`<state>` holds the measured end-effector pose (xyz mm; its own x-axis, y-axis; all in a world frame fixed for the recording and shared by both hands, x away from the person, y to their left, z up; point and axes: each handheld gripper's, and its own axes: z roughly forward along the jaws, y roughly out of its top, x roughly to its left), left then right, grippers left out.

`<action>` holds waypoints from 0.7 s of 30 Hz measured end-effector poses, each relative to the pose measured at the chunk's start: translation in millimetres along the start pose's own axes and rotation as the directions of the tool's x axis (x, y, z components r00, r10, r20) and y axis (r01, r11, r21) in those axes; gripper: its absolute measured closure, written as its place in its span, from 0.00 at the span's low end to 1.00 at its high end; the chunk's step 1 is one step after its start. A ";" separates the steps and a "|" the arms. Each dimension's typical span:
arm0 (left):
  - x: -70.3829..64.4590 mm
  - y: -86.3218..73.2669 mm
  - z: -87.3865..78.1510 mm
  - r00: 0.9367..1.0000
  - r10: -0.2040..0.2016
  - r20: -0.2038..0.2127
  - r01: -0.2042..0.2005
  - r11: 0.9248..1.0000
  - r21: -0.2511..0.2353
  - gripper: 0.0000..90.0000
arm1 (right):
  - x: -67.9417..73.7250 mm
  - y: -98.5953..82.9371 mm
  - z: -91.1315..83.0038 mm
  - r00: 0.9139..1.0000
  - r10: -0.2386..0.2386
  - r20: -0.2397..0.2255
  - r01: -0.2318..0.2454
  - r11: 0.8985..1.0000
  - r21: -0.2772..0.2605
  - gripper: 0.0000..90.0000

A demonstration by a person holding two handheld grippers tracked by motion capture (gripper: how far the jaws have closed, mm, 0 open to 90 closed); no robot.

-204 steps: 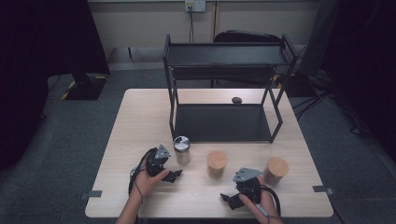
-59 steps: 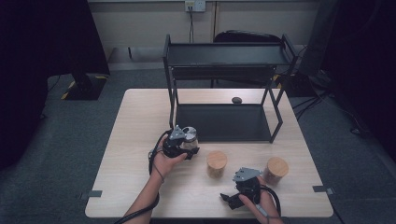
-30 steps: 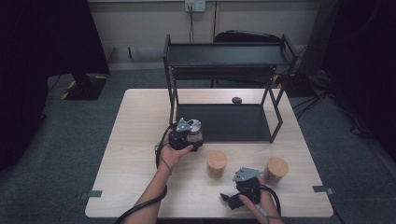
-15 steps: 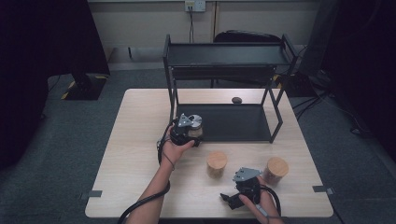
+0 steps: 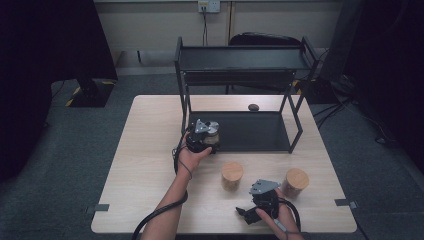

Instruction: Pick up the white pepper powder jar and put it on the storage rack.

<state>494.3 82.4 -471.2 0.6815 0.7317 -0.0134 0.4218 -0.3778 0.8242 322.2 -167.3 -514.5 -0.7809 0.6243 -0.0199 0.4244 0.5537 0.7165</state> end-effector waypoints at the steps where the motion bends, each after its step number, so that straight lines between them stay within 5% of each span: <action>1: -0.1 0.3 1.2 1.000 -0.004 -0.006 0.004 1.000 -0.003 0.34 | 0.1 0.0 0.0 1.000 0.001 0.000 -0.001 1.000 0.000 0.00; 21: 2.9 7.6 22.0 0.997 -0.014 -0.077 0.016 1.000 0.026 0.34 | 0.0 0.1 0.1 1.000 0.001 -0.001 -0.001 1.000 0.000 0.00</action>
<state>512.6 69.2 -477.5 0.6276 0.7783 0.0183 0.4480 -0.3803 0.8091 322.2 -167.2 -514.5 -0.7811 0.6241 -0.0187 0.4249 0.5533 0.7165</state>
